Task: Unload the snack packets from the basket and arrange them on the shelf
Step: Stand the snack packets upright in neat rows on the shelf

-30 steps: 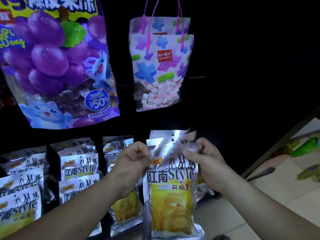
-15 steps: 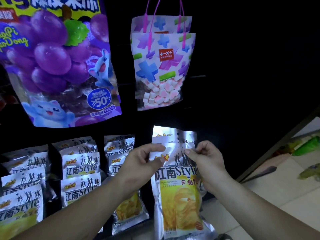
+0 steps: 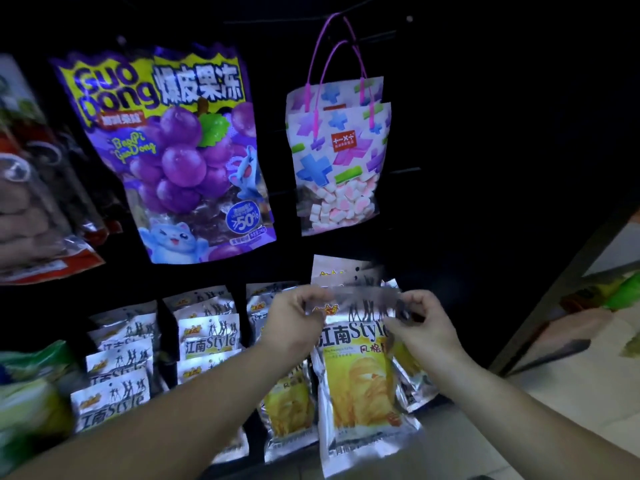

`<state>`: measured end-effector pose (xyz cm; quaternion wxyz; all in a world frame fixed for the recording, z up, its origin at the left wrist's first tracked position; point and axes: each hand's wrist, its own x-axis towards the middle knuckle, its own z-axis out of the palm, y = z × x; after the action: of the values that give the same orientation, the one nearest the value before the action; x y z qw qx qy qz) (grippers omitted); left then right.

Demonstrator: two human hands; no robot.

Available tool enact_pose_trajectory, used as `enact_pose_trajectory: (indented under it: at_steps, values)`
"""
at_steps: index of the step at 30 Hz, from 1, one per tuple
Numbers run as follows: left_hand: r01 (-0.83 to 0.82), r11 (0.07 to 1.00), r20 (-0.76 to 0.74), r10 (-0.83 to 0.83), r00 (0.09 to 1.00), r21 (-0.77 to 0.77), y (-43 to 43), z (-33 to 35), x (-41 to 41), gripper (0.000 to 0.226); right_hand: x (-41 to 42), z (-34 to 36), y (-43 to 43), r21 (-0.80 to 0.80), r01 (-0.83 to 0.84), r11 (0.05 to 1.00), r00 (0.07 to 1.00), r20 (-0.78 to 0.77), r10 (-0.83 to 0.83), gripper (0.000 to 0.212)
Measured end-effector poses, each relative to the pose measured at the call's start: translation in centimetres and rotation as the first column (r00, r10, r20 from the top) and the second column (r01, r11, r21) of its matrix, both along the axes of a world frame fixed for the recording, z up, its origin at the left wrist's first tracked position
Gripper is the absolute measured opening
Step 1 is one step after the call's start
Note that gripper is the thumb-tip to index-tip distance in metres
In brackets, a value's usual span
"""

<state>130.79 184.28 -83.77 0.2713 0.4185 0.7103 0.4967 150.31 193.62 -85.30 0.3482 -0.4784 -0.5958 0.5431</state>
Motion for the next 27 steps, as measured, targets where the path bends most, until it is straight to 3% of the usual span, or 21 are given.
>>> enact_pose_trajectory:
  at_steps: [4, 7, 10, 13, 17, 20, 22, 24, 27]
  values:
    - [-0.027, 0.999, -0.02, 0.026, 0.999, -0.034, 0.7, -0.3, -2.0, 0.048, 0.0, -1.8, -0.5, 0.002, -0.183, 0.983, 0.975, 0.13, 0.181, 0.027]
    - [-0.031, 0.998, 0.06, 0.035, 0.998, -0.063, 2.3, -2.4, -3.4, 0.043, -0.9, -3.5, 0.2, -0.04, -0.308, 0.951, 0.93, 0.198, 0.309, 0.031]
    - [-0.039, 0.997, 0.134, 0.047, 0.99, -0.062, 4.4, -4.9, -4.4, 0.03, -2.2, -5.8, 3.0, 0.004, -0.31, 0.951, 0.917, 0.267, 0.298, 0.037]
    - [-0.092, 0.995, 0.155, 0.097, 0.983, -0.035, 6.6, -7.3, -5.0, 0.025, -3.0, -9.1, 7.0, 0.065, -0.259, 0.964, 0.907, 0.359, 0.22, 0.02]
    - [-0.136, 0.989, 0.189, 0.144, 0.971, -0.055, 8.6, -10.6, -5.9, 0.026, -4.2, -14.6, 10.5, 0.008, -0.393, 0.92, 0.77, 0.549, 0.324, 0.011]
    - [-0.126, 0.99, 0.199, 0.136, 0.971, -0.061, 9.6, -12.6, -6.6, 0.029, -4.5, -18.9, 11.6, -0.07, -0.483, 0.873, 0.675, 0.604, 0.423, 0.02]
    - [-0.13, 0.989, 0.214, 0.143, 0.966, -0.073, 10.0, -13.6, -6.8, 0.026, -4.2, -21.2, 12.7, -0.076, -0.53, 0.845, 0.578, 0.697, 0.425, 0.05]
    - [-0.152, 0.986, 0.231, 0.165, 0.959, -0.071, 10.2, -14.4, -6.9, 0.027, -3.7, -21.4, 13.2, -0.16, -0.523, 0.837, 0.502, 0.736, 0.454, 0.053]
    - [-0.186, 0.98, 0.235, 0.198, 0.952, -0.072, 10.4, -15.4, -7.2, 0.031, -2.5, -20.5, 13.7, -0.268, -0.476, 0.837, 0.524, 0.678, 0.515, 0.053]
